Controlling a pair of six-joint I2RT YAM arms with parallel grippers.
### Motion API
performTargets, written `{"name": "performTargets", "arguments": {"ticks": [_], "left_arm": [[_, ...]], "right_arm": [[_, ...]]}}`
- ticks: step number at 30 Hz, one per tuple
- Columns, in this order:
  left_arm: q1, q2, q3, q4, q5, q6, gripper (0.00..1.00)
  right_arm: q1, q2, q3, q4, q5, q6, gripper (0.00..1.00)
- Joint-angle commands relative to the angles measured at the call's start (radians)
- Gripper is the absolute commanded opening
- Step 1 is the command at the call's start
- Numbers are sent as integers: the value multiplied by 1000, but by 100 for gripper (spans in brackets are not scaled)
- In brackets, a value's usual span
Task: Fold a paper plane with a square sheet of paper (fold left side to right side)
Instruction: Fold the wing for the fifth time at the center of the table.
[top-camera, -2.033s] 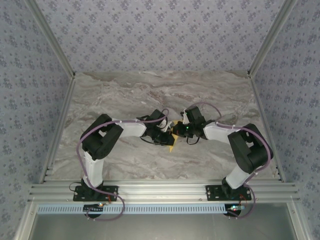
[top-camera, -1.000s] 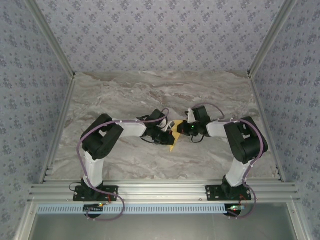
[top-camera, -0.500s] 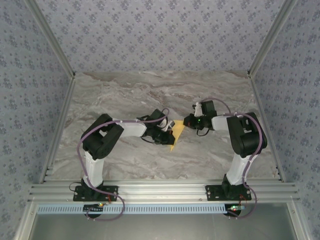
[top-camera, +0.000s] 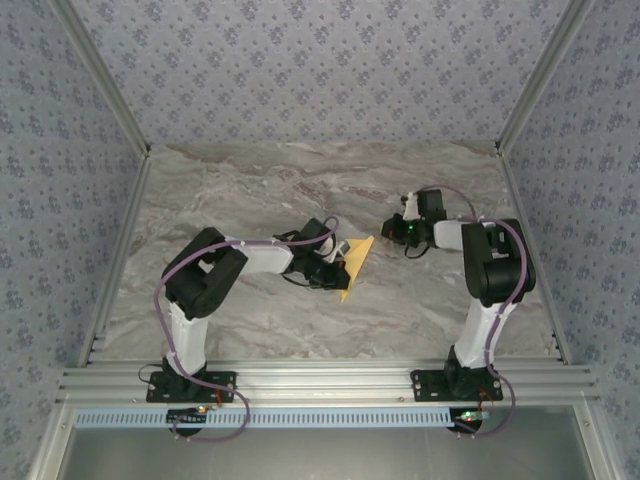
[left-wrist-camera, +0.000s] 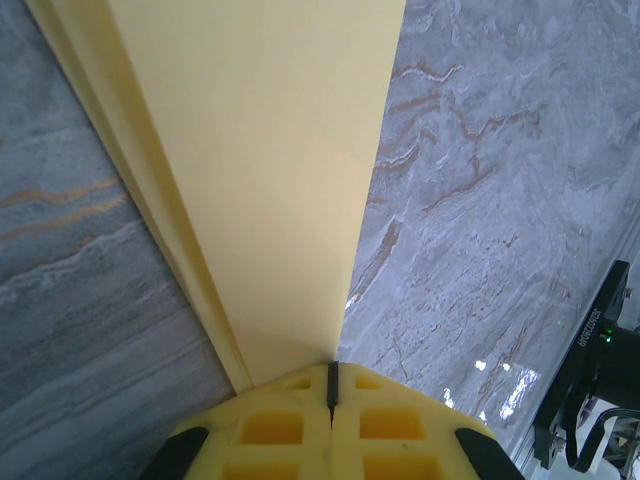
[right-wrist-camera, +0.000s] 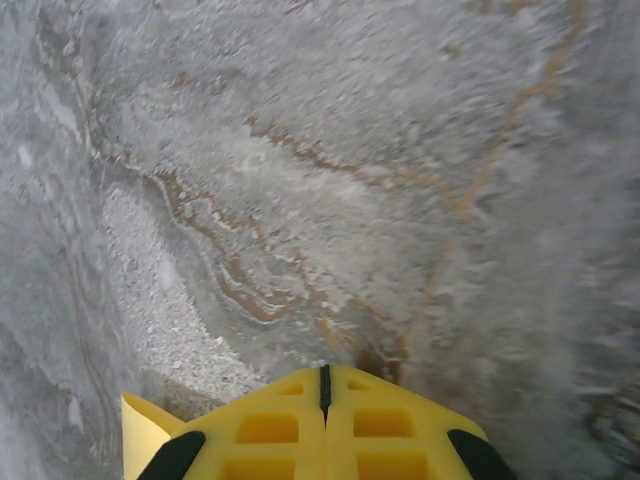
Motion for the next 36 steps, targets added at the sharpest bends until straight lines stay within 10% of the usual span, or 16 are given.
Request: {"name": "performTargets", "arguments": {"ticks": [1, 14, 36], "left_arm": [[-14, 36, -23, -88, -23, -1, 4], [-20, 22, -14, -66, -22, -11, 5], [-16, -77, 90, -50, 64, 7, 9]], "right_arm": [[16, -108, 13, -78, 35, -38, 0], [240, -229, -187, 14, 47, 135, 0], [253, -65, -127, -104, 121, 113, 0]]}}
